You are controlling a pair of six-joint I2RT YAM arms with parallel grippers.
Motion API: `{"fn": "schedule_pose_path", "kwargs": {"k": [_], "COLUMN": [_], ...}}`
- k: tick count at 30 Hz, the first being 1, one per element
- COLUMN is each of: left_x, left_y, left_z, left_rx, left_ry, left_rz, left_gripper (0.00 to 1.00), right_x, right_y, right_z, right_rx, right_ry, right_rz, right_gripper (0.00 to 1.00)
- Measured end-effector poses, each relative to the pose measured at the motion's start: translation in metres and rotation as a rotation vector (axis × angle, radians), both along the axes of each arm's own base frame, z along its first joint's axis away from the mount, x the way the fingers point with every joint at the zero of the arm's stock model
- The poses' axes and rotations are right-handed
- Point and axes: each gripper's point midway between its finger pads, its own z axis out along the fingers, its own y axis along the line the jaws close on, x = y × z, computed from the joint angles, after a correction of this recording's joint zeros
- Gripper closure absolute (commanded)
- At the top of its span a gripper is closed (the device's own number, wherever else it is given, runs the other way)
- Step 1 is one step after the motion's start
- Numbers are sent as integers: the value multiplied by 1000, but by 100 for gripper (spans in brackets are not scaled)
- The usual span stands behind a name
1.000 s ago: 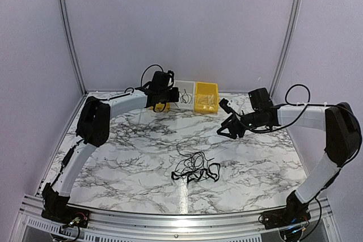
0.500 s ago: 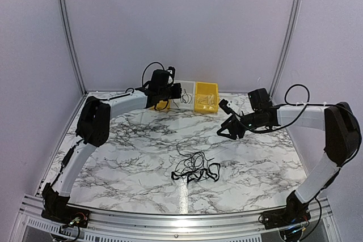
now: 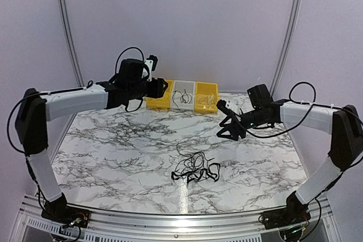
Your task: Untangle the cables
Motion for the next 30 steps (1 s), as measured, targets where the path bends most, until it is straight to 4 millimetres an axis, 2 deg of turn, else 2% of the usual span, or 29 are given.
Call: {"fn": "schedule_pose_path", "kwargs": {"k": [2, 4, 6, 7, 11, 14, 17, 20, 23, 25, 30], "left_x": [-26, -52, -76, -91, -140, -161, -169, -170, -160, -153, -138], "left_y": [-1, 1, 0, -2, -1, -4, -18, -31, -50, -59, -77], "left_z": [14, 3, -28, -54, -135, -174, -196, -211, -208, -208, -215], "left_rx": [6, 37, 77, 99, 99, 68, 21, -18, -71, -98, -143], "left_ry": [-28, -12, 46, 103, 334, 466, 542, 589, 588, 589, 600], "left_rz": [-23, -41, -66, -84, -124, -122, -129, -135, -138, -135, -118], "left_gripper": [39, 40, 41, 41, 42, 44, 45, 45, 49, 57, 85], "right_x": [-8, -17, -22, -23, -12, -7, -7, -12, -21, -26, -27], "right_y": [10, 23, 36, 42, 65, 70, 70, 67, 61, 58, 57], "right_z": [1, -1, -2, -3, -8, -14, -17, -23, -33, -39, -41], "right_rx": [-11, -28, -37, -40, -49, -51, -53, -58, -72, -82, -84], "right_ry": [-10, -14, -7, -1, 28, 52, 69, 85, 110, 126, 127], "right_rz": [42, 82, 115, 127, 146, 137, 128, 125, 124, 122, 122], "right_gripper": [40, 40, 41, 42, 42, 42, 42, 42, 42, 42, 42]}}
